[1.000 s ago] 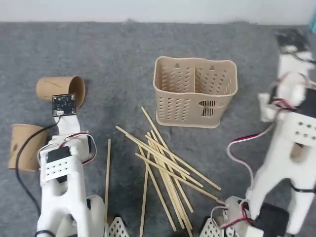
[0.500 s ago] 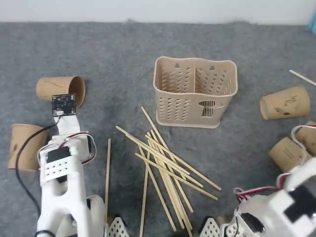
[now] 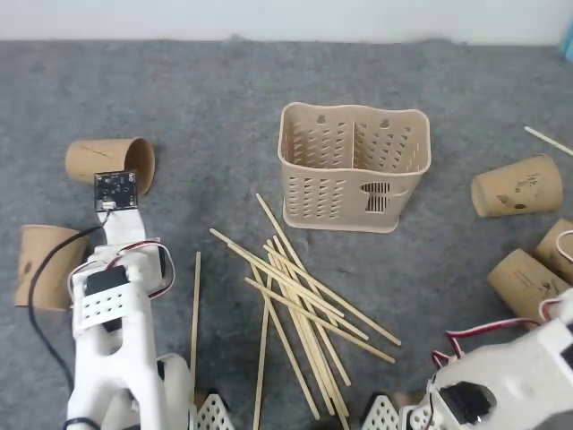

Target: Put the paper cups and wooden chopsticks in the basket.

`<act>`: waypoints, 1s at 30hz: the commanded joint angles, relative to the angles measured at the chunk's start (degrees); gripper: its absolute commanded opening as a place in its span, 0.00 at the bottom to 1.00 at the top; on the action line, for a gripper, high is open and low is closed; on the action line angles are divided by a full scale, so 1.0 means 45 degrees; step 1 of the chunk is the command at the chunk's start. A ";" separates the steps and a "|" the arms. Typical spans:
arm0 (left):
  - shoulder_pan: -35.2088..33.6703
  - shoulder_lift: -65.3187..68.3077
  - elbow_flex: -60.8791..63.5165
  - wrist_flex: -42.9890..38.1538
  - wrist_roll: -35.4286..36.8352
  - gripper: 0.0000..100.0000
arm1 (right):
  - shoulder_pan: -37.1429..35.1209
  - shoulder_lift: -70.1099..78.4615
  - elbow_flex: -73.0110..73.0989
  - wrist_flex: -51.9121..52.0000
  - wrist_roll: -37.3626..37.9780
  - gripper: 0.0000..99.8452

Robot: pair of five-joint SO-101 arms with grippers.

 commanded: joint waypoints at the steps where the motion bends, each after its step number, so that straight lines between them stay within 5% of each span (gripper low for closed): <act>1: -0.0020 -0.0391 -0.0049 -0.0215 -0.0156 0.04 | -0.0244 0.0029 -0.0156 -0.0479 0.0078 0.18; 11: -0.0020 -0.0391 -0.0049 -0.0215 -0.0156 0.04 | -0.1162 -0.0127 -0.0195 -0.1709 0.0059 0.17; 17: -0.0020 -0.0391 -0.0049 -0.0215 -0.0156 0.04 | -0.1573 -0.0205 -0.0254 -0.2335 0.0078 0.00; 21: -0.0020 -0.0391 -0.0049 -0.0215 -0.0156 0.04 | -0.1573 -0.0283 -0.0313 -0.2374 0.0098 0.01; 30: 0.0000 -0.0391 -0.0049 -0.0215 -0.0156 0.04 | -0.1651 -0.1983 -0.1895 0.0186 0.1387 0.01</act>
